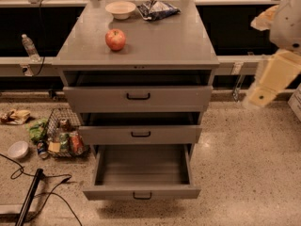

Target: Place apple into bottom drawer

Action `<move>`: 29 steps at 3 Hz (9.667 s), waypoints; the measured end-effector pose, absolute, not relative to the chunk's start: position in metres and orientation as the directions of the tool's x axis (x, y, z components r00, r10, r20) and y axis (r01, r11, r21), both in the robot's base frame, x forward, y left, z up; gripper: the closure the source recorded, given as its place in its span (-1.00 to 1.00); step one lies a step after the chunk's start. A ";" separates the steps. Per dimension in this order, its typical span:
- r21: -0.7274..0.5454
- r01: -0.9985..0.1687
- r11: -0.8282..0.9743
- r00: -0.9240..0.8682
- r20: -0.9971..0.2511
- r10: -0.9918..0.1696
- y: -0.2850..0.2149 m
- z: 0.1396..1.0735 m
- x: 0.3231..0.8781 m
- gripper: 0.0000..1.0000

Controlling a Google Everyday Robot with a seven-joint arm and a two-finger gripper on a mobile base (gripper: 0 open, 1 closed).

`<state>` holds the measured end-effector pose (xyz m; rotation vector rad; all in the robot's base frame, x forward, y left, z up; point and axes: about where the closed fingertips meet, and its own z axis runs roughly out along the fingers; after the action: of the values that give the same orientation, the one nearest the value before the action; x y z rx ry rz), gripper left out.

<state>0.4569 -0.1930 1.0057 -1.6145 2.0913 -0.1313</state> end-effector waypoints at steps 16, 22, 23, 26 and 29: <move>-0.154 -0.919 0.362 -0.019 -0.902 -0.432 0.088 0.873 0.824 0.67; 0.071 -0.916 0.395 -0.237 -0.891 -0.388 0.019 0.754 0.561 1.00; 0.096 -0.917 0.386 -0.242 -0.905 -0.351 0.036 0.721 0.554 1.00; -0.043 -0.934 0.354 -0.155 -0.845 -0.512 0.041 0.513 0.583 1.00; -0.020 -0.923 0.385 -0.190 -0.846 -0.499 0.036 0.453 0.591 1.00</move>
Offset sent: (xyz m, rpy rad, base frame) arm 0.1928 0.1067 -0.0478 0.6482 -0.1953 0.0264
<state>0.5909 0.0359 0.4534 -1.2347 1.8308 0.6572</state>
